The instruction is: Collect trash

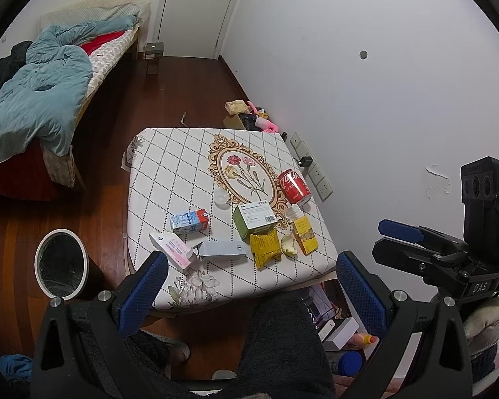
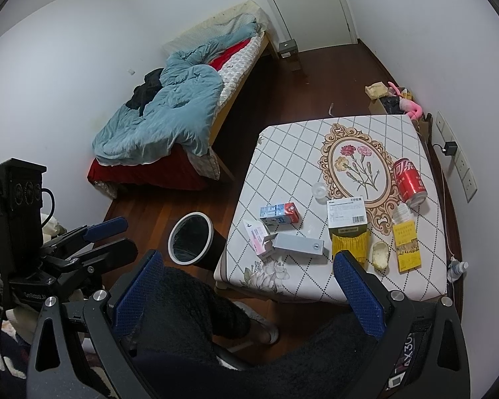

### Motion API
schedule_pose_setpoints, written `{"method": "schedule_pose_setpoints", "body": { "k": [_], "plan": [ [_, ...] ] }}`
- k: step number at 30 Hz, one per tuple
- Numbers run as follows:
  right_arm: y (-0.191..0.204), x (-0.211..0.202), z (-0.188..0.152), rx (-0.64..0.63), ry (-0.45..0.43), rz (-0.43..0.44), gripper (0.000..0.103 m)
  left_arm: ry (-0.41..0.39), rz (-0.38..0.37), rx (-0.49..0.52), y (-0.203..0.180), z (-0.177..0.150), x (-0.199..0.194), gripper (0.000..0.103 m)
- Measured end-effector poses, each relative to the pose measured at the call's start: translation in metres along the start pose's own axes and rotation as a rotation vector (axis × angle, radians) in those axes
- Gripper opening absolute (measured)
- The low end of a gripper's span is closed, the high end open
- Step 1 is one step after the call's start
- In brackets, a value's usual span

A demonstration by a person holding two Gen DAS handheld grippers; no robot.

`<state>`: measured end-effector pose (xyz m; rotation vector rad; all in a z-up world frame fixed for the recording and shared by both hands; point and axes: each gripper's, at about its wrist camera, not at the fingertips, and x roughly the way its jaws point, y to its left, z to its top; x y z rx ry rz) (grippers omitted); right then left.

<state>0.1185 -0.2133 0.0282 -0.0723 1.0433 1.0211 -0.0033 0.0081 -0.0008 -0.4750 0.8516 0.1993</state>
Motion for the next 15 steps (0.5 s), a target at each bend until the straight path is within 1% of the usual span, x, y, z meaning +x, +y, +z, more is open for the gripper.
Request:
{"method": "schedule_pose_setpoints", "body": {
  "k": [15],
  "plan": [
    [0.0003,0.0010,0.0006,0.000,0.002,0.003,0.103,-0.003,0.001,-0.001,0.0021,-0.0001,-0.0032,0.103]
  ]
}}
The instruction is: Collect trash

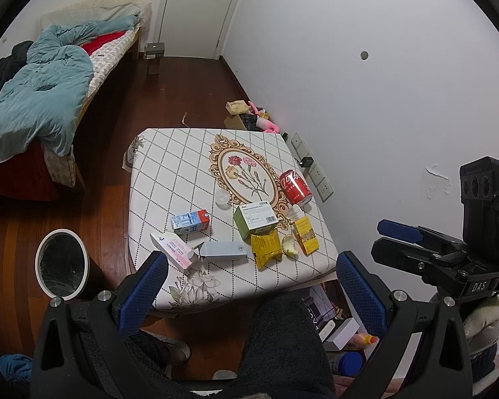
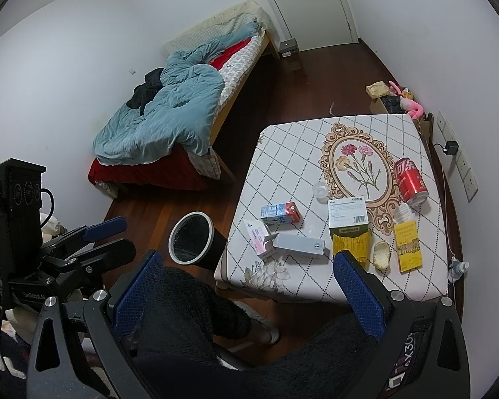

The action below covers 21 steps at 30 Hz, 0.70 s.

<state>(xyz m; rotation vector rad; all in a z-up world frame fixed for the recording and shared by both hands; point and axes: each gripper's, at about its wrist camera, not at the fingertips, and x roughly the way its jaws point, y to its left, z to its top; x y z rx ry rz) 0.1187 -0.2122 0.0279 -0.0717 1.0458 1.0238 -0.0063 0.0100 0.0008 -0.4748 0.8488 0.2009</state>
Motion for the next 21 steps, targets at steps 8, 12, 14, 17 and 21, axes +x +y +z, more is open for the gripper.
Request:
{"method": "schedule_pose_setpoints", "body": {
  "k": [8,12,14,17,21],
  "plan": [
    [-0.001,0.002,0.000,0.005,0.001,0.004,0.103,0.000,0.026,-0.003,0.002,0.003,0.003,0.103],
    [-0.010,0.012,0.001,0.052,0.004,-0.023,0.103,-0.039,0.293,0.021,0.016,0.009,0.028,0.103],
    [-0.022,0.029,0.001,0.087,0.010,-0.077,0.103,-0.045,0.422,0.006,0.035,0.012,0.052,0.103],
    [-0.048,0.066,0.004,0.137,0.037,-0.138,0.103,0.018,0.489,-0.061,0.068,0.012,0.093,0.103],
    [-0.090,0.139,0.010,0.207,0.122,-0.211,0.103,0.159,0.490,-0.166,0.108,0.000,0.154,0.103]
  ]
}}
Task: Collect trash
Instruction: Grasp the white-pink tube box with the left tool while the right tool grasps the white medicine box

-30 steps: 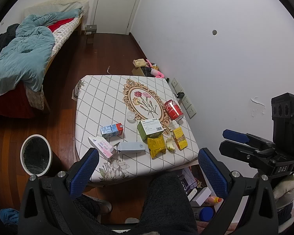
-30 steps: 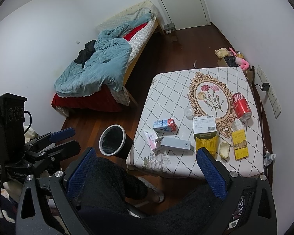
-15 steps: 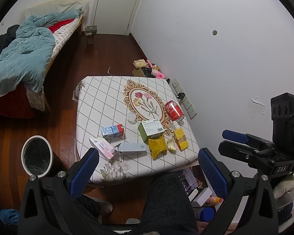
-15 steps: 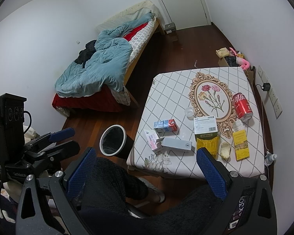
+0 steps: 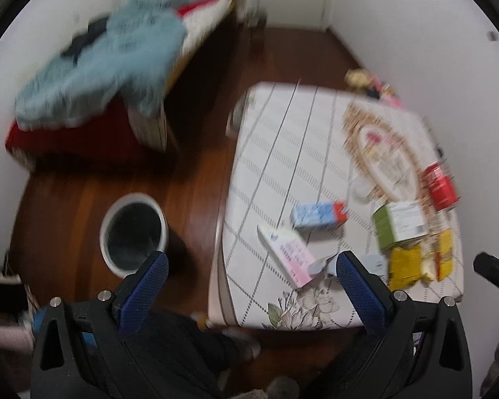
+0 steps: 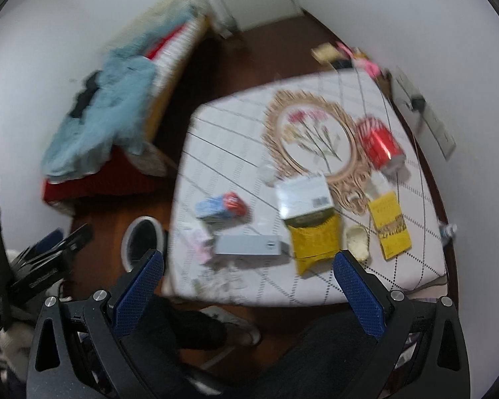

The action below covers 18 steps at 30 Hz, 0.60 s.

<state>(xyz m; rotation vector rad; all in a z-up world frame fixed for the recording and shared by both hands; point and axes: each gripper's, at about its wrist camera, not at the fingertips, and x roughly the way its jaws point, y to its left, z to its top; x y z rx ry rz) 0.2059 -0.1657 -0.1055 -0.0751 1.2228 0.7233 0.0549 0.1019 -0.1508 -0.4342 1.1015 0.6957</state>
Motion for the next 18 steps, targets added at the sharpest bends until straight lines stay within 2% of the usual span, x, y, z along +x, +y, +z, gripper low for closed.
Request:
{"method": "schedule_pose_setpoints", "body": {
  "k": [3,5,7,10,13,14,15,17,18],
  "plan": [
    [-0.016,0.051,0.017,0.026,0.058,-0.045,0.103,0.144,-0.020,-0.046,-0.006,-0.005,0.053,0.103],
    [-0.022,0.080,0.028,0.026,0.093,-0.083,0.103,0.251,-0.059,-0.102,-0.009,-0.006,0.091,0.102],
    [-0.026,0.109,0.040,0.015,0.133,-0.114,0.103,0.316,-0.094,-0.158,-0.012,-0.008,0.115,0.097],
    [-0.029,0.142,0.051,-0.006,0.185,-0.170,0.103,0.362,-0.143,-0.220,-0.017,-0.003,0.140,0.096],
    [-0.036,0.170,0.060,-0.010,0.235,-0.205,0.103,0.380,-0.165,-0.237,-0.023,0.002,0.154,0.095],
    [-0.038,0.176,0.062,-0.011,0.251,-0.215,0.103,0.388,-0.161,-0.238,-0.023,0.003,0.158,0.085],
    [-0.039,0.185,0.063,-0.012,0.265,-0.224,0.103,0.394,-0.157,-0.236,-0.023,0.003,0.161,0.067],
    [-0.042,0.193,0.065,-0.016,0.280,-0.245,0.103,0.409,-0.149,-0.230,-0.022,0.001,0.167,0.054],
    [-0.043,0.198,0.067,-0.022,0.287,-0.253,0.103,0.401,-0.159,-0.232,-0.020,0.000,0.166,0.054]
  ]
}}
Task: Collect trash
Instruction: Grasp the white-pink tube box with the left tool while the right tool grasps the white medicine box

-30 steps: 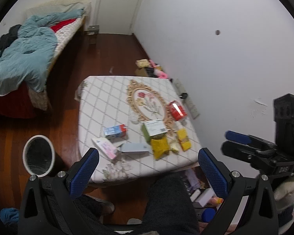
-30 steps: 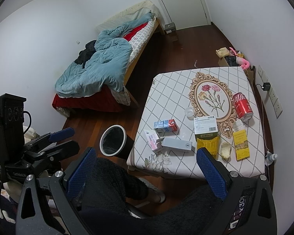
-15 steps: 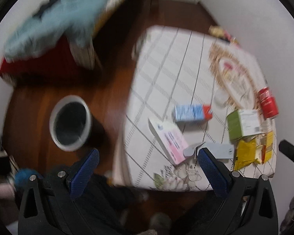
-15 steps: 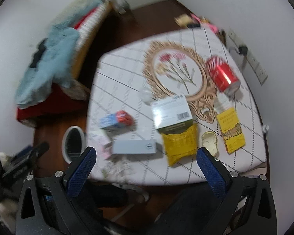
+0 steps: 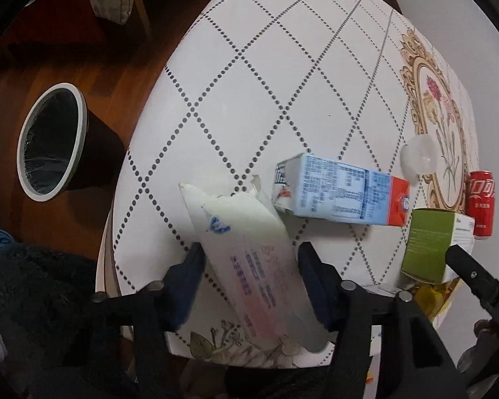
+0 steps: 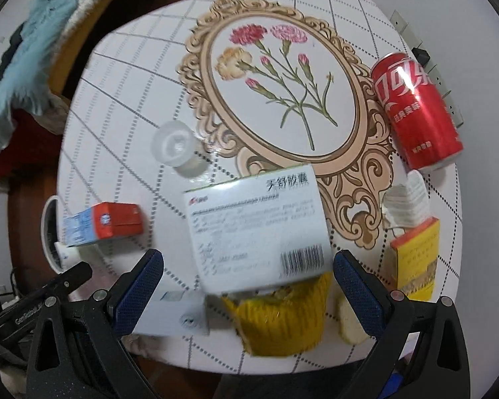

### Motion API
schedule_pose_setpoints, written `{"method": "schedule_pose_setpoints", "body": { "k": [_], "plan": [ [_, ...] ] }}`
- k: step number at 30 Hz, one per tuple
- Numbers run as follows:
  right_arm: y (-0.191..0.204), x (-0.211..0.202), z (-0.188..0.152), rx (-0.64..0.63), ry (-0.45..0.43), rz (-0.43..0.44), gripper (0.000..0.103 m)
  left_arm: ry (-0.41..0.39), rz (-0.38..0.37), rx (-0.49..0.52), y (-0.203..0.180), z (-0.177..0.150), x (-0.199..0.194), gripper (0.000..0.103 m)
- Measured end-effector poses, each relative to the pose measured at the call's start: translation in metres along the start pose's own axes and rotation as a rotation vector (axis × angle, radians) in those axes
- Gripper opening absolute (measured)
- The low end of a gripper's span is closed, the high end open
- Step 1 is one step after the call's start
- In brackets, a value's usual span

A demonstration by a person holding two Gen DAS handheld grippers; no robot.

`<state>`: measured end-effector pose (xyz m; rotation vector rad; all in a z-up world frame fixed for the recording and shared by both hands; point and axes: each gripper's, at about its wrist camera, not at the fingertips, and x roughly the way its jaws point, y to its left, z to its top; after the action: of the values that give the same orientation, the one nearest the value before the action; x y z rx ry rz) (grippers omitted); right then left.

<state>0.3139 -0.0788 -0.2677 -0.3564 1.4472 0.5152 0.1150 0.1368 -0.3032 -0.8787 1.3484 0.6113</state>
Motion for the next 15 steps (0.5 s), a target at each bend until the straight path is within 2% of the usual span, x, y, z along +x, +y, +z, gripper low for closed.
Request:
{"method": "schedule_pose_setpoints", "body": {
  "k": [2,6,8,9,11,13,15],
  "plan": [
    [-0.001,0.007,0.002,0.007,0.018,0.010,0.103,-0.020,0.019,0.040,0.000,-0.003,-0.004,0.052],
    [-0.002,0.019,0.004,0.008,0.043,0.009,0.103,-0.078,0.132,0.213,-0.004,-0.011,-0.017,0.052],
    [0.000,0.020,0.005,0.000,0.039,0.013,0.102,-0.078,0.132,0.253,-0.002,-0.012,-0.018,0.052],
    [0.000,0.018,0.004,0.001,0.039,0.028,0.101,-0.067,0.122,0.246,0.000,-0.011,-0.017,0.052],
    [0.003,0.015,0.002,0.002,0.045,0.064,0.091,-0.039,0.106,0.218,0.005,-0.008,-0.014,0.052],
    [0.009,0.017,0.004,-0.004,0.056,0.092,0.091,-0.025,0.095,0.187,0.010,-0.007,-0.009,0.052],
    [0.012,0.020,0.007,-0.005,0.062,0.083,0.092,-0.047,0.092,0.172,0.003,-0.008,-0.004,0.052]
  ]
}}
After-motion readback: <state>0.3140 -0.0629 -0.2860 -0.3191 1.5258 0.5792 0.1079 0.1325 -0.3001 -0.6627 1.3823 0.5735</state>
